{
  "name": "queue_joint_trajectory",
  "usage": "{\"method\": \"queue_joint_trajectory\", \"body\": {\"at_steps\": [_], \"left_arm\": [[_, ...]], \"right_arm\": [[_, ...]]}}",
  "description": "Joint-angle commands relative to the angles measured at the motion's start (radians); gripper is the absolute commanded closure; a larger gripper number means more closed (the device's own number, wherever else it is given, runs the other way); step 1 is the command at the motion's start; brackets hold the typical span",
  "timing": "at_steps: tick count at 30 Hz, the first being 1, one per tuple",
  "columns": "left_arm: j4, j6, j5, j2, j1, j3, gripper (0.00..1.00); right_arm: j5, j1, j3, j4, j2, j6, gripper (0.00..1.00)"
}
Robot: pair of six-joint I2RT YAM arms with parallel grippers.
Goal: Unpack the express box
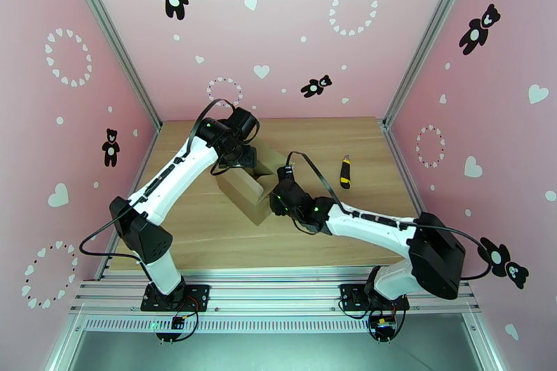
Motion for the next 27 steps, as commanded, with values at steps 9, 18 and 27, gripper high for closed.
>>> {"method": "queue_joint_trajectory", "body": {"at_steps": [9,18,27], "left_arm": [[-0.110,0.029,0.021,0.023,0.005,0.008,0.32],[-0.122,0.003,0.028,-0.031,0.004,-0.063,0.33],[-0.119,-0.028,0.019,-0.116,0.005,-0.147,0.33]], "right_arm": [[-0.031,0.002,0.061,0.023,0.057,-0.033,0.67],[-0.032,0.000,0.076,0.018,0.074,-0.027,0.66],[-0.035,-0.003,0.094,0.000,0.092,-0.017,0.66]]}}
